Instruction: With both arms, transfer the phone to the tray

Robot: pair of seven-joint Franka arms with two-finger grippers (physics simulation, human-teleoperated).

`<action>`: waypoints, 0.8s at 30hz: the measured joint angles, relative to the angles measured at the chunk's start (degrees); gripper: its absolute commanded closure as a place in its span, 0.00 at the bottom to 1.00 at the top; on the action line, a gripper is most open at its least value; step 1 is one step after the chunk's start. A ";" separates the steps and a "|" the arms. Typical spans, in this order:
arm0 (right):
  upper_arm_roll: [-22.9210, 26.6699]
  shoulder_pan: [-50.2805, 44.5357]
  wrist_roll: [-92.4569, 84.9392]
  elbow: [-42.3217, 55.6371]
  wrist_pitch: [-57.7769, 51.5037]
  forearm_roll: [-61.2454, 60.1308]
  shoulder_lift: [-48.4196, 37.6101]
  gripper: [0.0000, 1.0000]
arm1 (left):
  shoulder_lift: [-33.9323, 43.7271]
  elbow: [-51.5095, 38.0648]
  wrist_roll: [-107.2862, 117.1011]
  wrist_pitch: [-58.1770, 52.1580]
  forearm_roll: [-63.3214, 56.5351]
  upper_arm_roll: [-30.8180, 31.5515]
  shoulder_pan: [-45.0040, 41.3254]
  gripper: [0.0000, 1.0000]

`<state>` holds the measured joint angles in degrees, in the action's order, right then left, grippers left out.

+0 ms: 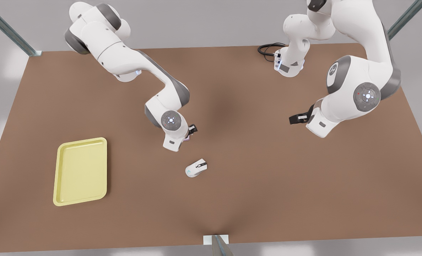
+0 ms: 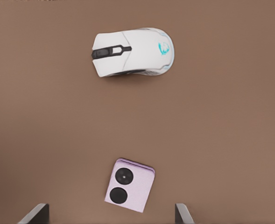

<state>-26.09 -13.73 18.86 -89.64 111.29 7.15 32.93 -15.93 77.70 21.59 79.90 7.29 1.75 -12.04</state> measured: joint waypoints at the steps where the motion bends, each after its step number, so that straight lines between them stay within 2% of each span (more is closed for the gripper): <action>1: 0.00 -0.09 1.40 -0.44 0.66 0.04 0.13 0.00 | -0.28 0.01 -1.00 -0.10 0.09 0.00 0.00 0.00; 16: 0.14 3.40 14.06 -17.16 14.56 5.52 1.48 0.00 | -1.05 -0.05 -10.95 -0.19 0.30 0.00 0.00 0.00; 24: -0.14 1.45 16.11 -18.02 21.20 5.65 3.66 0.00 | -1.65 -0.06 -13.69 -0.12 0.30 0.00 0.00 0.00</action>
<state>-26.23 -12.28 34.98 -107.66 132.49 12.80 36.58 -17.58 77.64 7.90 79.77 7.59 1.75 -12.04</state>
